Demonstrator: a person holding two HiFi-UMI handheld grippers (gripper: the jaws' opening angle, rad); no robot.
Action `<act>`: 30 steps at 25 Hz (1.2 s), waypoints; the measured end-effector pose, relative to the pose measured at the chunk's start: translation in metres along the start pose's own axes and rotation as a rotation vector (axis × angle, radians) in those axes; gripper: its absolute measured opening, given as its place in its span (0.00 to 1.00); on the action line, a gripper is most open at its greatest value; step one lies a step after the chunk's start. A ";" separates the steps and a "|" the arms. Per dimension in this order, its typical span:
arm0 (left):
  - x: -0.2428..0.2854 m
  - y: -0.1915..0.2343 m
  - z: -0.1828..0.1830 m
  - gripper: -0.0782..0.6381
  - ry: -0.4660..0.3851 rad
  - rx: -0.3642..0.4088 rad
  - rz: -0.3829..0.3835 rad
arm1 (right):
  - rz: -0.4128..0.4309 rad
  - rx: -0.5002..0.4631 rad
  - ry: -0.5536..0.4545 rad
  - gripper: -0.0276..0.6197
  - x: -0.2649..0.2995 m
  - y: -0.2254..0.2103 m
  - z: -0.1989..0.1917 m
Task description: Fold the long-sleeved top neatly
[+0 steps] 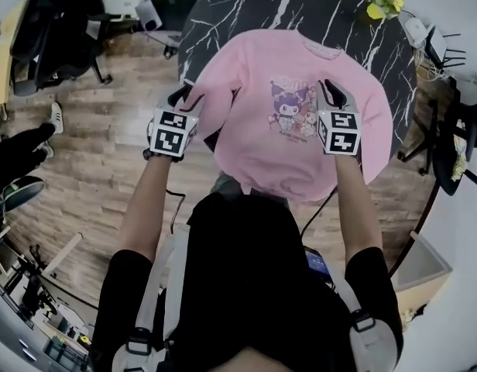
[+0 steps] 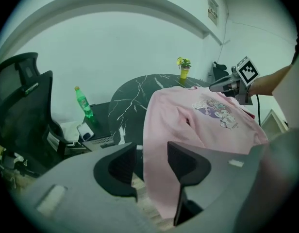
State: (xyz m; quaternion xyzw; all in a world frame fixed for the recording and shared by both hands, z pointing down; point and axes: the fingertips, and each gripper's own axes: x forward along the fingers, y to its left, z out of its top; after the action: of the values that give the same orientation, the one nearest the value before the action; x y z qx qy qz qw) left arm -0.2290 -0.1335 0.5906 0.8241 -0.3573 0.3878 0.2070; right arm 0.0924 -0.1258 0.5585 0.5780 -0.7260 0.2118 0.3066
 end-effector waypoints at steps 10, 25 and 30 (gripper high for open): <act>-0.027 0.012 -0.078 0.40 0.043 -0.122 -0.133 | 0.096 -0.060 0.036 0.14 0.002 0.094 0.003; -0.012 -0.013 -0.096 0.43 0.064 -0.090 -0.559 | 0.130 -0.050 0.098 0.14 -0.015 0.124 -0.017; -0.009 -0.016 -0.098 0.45 0.067 -0.110 -0.631 | 0.124 -0.041 0.105 0.14 -0.016 0.128 -0.020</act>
State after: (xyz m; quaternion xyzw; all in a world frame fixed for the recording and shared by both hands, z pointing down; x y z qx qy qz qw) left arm -0.2693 -0.0590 0.6424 0.8686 -0.0978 0.3112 0.3730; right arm -0.0250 -0.0703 0.5674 0.5137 -0.7475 0.2454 0.3422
